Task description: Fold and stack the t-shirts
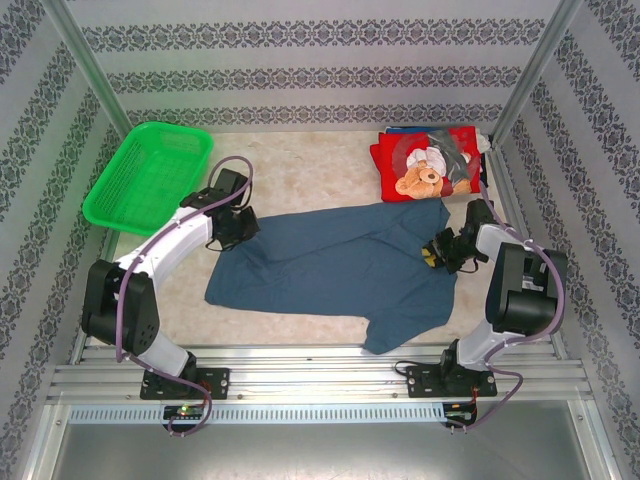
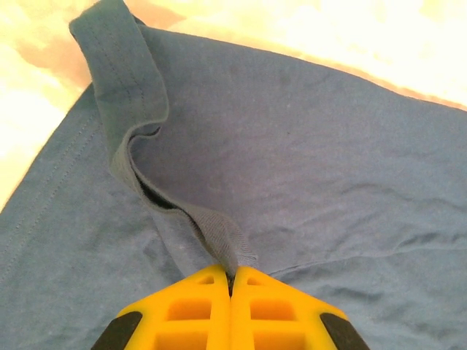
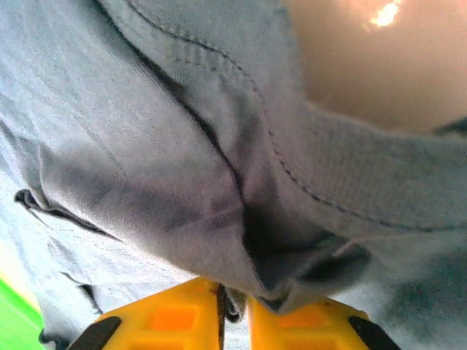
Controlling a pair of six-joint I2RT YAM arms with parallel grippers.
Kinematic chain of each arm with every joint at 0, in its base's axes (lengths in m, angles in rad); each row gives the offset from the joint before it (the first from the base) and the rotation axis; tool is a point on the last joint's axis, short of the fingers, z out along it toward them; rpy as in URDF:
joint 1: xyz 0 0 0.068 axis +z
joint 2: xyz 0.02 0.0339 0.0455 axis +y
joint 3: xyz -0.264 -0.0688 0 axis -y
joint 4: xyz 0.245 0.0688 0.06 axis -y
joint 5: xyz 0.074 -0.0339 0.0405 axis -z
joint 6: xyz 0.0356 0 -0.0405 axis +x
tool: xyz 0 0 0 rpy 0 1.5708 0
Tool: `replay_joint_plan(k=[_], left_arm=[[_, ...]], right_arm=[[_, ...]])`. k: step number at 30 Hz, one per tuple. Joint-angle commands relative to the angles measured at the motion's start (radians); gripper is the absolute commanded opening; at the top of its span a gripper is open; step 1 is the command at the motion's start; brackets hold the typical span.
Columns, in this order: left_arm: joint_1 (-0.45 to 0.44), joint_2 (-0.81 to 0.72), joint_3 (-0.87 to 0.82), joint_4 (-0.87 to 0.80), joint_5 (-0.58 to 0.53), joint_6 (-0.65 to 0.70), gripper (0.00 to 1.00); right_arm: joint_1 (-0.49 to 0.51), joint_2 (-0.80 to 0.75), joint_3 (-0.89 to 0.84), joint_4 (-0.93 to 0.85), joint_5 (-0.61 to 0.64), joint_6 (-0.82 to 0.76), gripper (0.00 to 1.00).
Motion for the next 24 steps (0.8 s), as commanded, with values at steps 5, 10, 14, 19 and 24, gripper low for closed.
replay_joint_plan(k=[5,10,14,19,24], left_arm=[[0.054,-0.032,0.099,0.022,-0.001,0.035,0.00],[0.107,0.008,0.227,0.043,0.027,0.068,0.00],[0.142,0.071,0.339,0.068,0.060,0.092,0.00],[0.180,0.158,0.483,0.080,0.078,0.129,0.00],[0.218,0.252,0.567,0.073,0.105,0.152,0.00]], right_arm=[[-0.015,-0.001,0.064,-0.007,-0.009,-0.002,0.00],[-0.016,-0.056,0.105,-0.020,-0.001,-0.015,0.00],[-0.016,-0.082,0.149,-0.022,-0.014,-0.025,0.00],[-0.017,-0.086,0.226,-0.036,-0.025,-0.051,0.00],[-0.018,-0.066,0.282,-0.046,-0.033,-0.075,0.00]])
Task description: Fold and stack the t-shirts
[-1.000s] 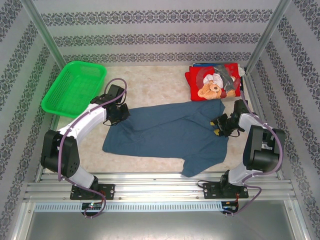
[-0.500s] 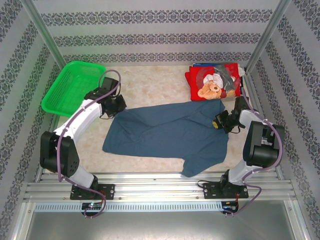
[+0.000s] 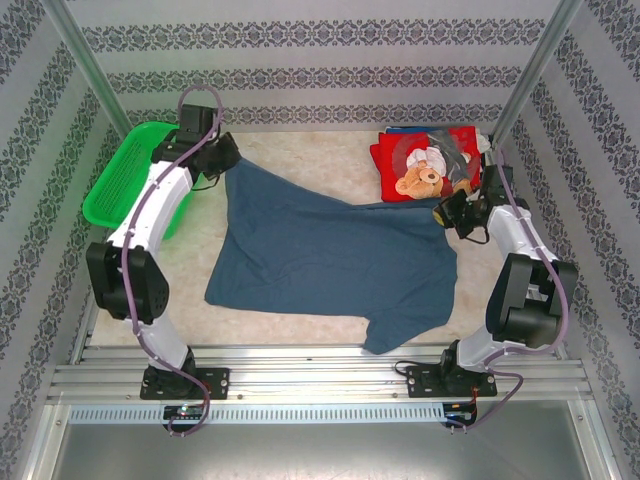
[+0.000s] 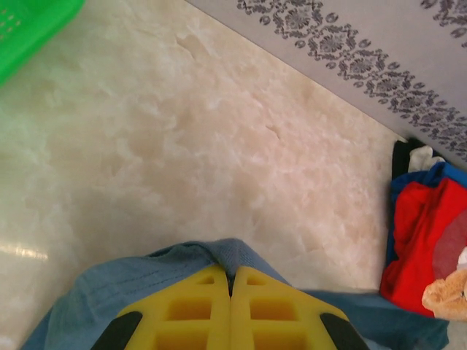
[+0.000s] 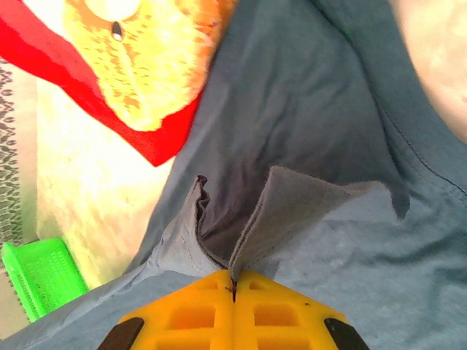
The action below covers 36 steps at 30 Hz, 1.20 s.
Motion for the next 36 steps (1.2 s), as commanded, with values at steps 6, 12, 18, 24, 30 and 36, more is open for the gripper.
replay_joint_plan(k=[6,12,18,24,30,36], left_arm=[[0.051,0.105,0.046,0.051,0.052,0.050,0.00],[0.088,0.157,0.078,0.072,0.060,0.050,0.00],[0.109,0.211,0.138,0.065,0.073,0.073,0.00],[0.130,0.225,0.123,0.104,0.103,0.083,0.00],[0.130,0.224,0.069,0.120,0.122,0.089,0.00],[0.130,0.194,-0.011,0.124,0.102,0.103,0.00]], right_arm=[[-0.012,0.023,0.092,-0.035,-0.018,-0.087,0.00],[-0.021,0.028,0.153,-0.060,-0.016,-0.143,0.00],[-0.042,0.033,0.162,-0.082,-0.013,-0.182,0.00],[-0.065,0.021,0.147,-0.090,-0.020,-0.233,0.00],[-0.062,0.016,0.099,-0.103,-0.052,-0.276,0.00],[-0.060,-0.014,0.008,-0.142,-0.007,-0.338,0.00]])
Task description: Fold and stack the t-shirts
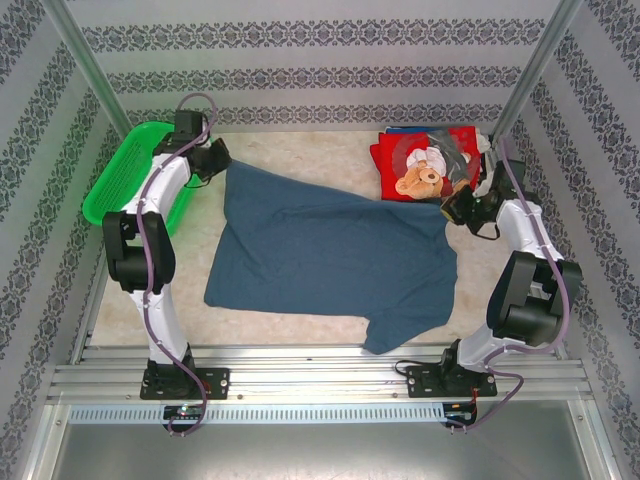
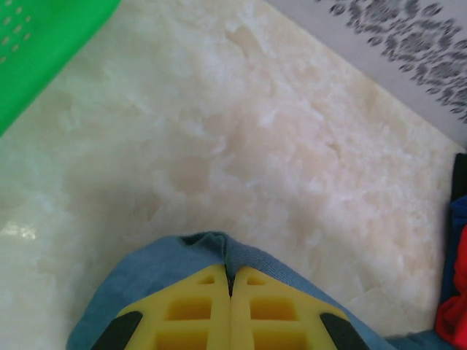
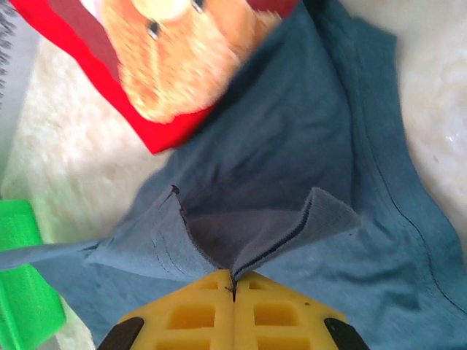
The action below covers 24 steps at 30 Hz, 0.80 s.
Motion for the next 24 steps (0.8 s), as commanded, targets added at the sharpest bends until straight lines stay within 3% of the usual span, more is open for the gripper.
replay_joint_plan(k=[1,24], left_arm=[[0.013,-0.032,-0.051,0.031,-0.022,0.031,0.00],[0.010,-0.264,-0.477,0.095,-0.084,-0.049,0.00]], right_arm=[[-0.006,-0.032,-0.052,-0.049,0.030,-0.062,0.00],[-0.006,-0.086,-0.188,-0.104,0.124,-0.135,0.00]])
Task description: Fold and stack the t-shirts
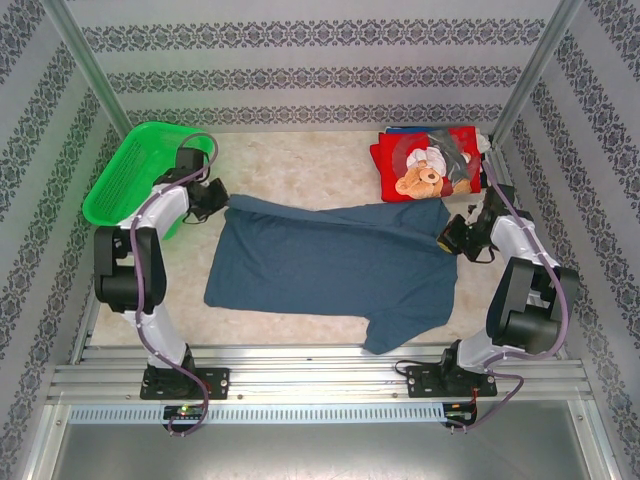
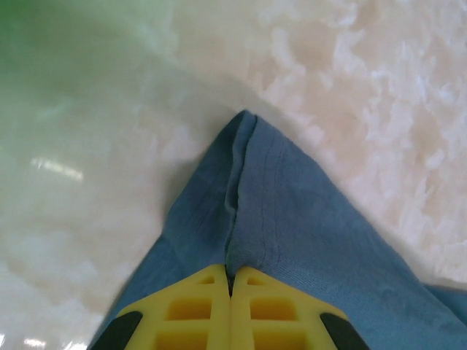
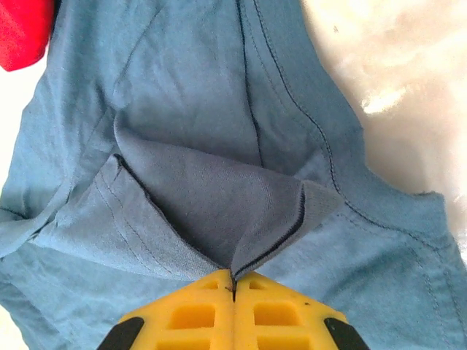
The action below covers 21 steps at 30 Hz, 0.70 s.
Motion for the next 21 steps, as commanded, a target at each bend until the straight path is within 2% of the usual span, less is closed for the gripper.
replay_joint_plan(k=[1,11,21], left_arm=[[0.009,-0.078,-0.075,0.032,-0.030,-0.039,0.00],[-0.008,-0.159,-0.230,-0.048,-0.106,-0.074,0.00],[-0.013,-0.095,-0.220,-0.099,-0.140,-0.070,0.00]], right_arm=[[-0.006,-0.032,-0.028,-0.031,0.042,-0.024,0.00],[-0.006,-0.038,-0.070,-0.036,0.066,-0.025,0.00],[-0.006,-0.031,-0.082,-0.031,0.068,-0.035,0.00]])
